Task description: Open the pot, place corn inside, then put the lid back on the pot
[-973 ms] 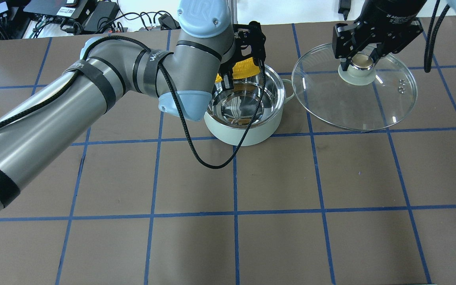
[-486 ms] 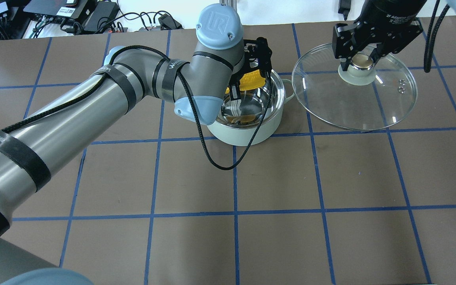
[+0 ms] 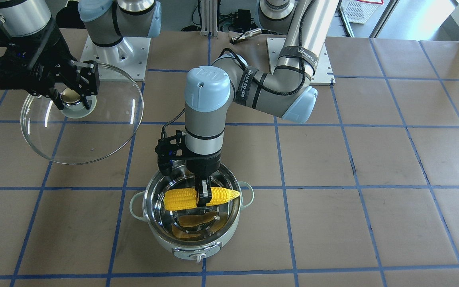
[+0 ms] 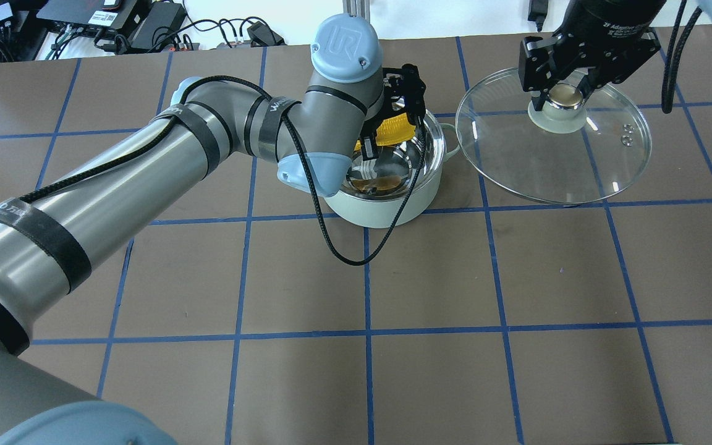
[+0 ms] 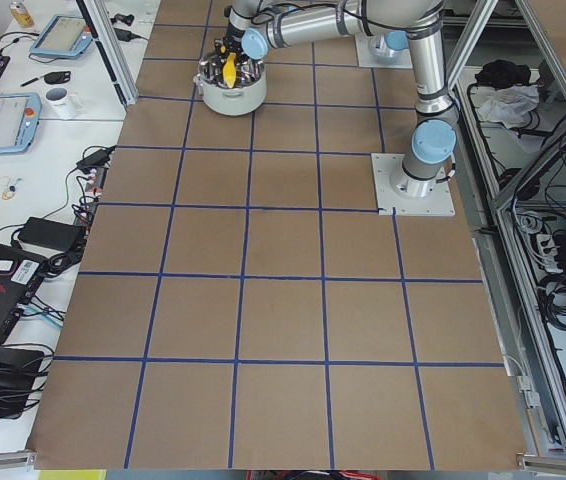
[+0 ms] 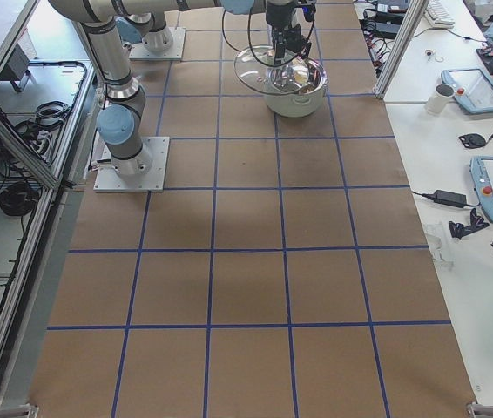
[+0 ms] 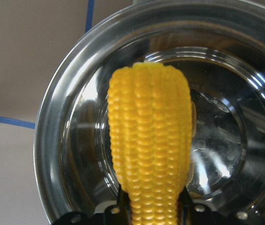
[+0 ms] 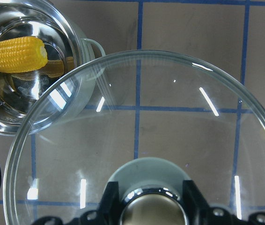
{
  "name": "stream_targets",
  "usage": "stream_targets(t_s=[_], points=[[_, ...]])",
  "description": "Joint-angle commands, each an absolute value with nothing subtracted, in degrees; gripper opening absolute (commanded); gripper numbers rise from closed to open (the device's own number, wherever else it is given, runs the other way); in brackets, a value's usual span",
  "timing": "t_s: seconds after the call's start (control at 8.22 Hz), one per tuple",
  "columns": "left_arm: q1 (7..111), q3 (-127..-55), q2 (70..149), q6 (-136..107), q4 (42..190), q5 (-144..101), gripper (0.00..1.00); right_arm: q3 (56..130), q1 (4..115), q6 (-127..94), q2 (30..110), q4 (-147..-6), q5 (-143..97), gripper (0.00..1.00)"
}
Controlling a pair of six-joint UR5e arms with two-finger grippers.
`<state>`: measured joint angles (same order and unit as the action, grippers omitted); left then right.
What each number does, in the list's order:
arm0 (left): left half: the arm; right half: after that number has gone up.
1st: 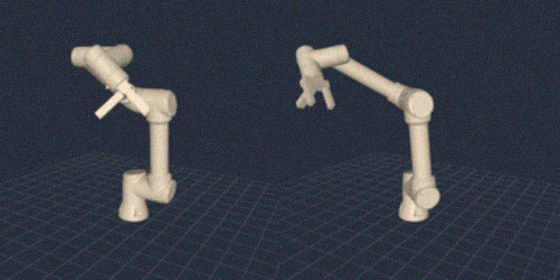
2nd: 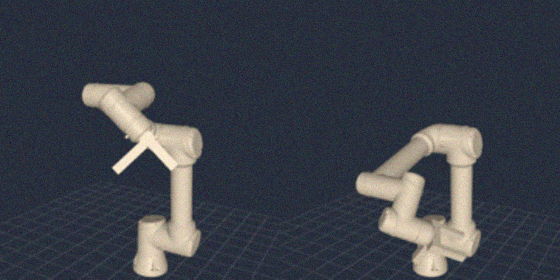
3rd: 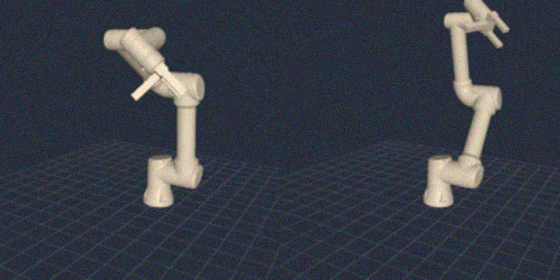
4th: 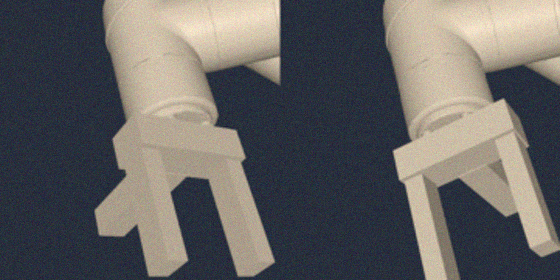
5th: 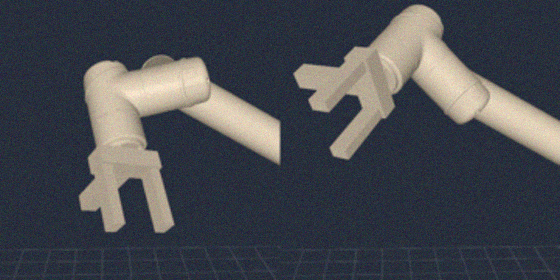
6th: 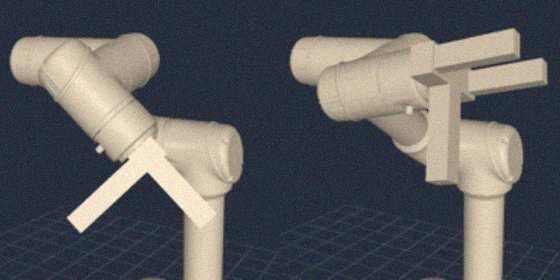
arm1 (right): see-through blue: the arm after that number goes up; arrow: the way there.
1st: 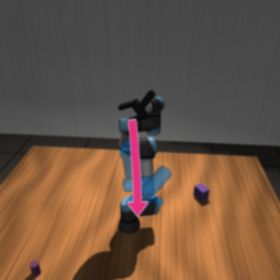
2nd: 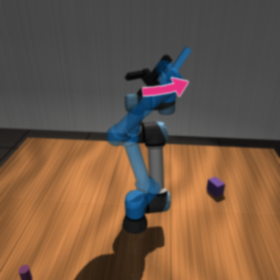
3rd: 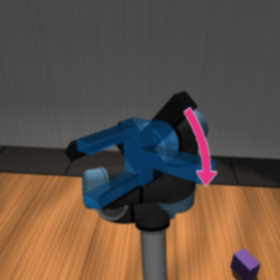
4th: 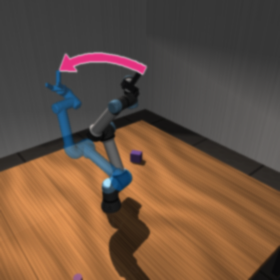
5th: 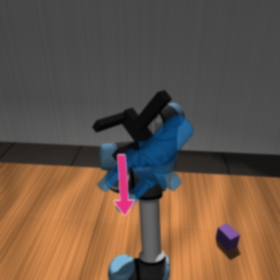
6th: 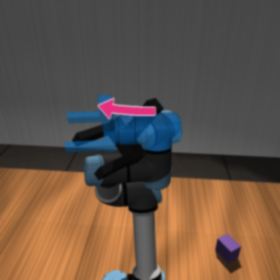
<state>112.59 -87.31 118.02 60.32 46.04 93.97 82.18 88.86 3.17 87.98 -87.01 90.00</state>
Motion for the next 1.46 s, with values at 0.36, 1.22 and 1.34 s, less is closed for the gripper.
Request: stream_targets(t_s=[0.36, 1.22, 1.34], points=[[112.6, -87.3, 115.9, 57.8, 46.5, 94.0, 1.0, 82.2, 88.9, 3.2, 88.0, -87.1, 90.0, 0.23], [98.4, -87.1, 104.2, 51.5, 56.1, 90.5, 1.0, 82.2, 89.1, 2.7, 87.9, -88.6, 89.1, 0.23], [94.5, -87.1, 103.8, 49.5, 57.9, 89.0, 1.0, 82.2, 90.1, -0.2, 86.4, -91.1, 87.9, 0.23]])
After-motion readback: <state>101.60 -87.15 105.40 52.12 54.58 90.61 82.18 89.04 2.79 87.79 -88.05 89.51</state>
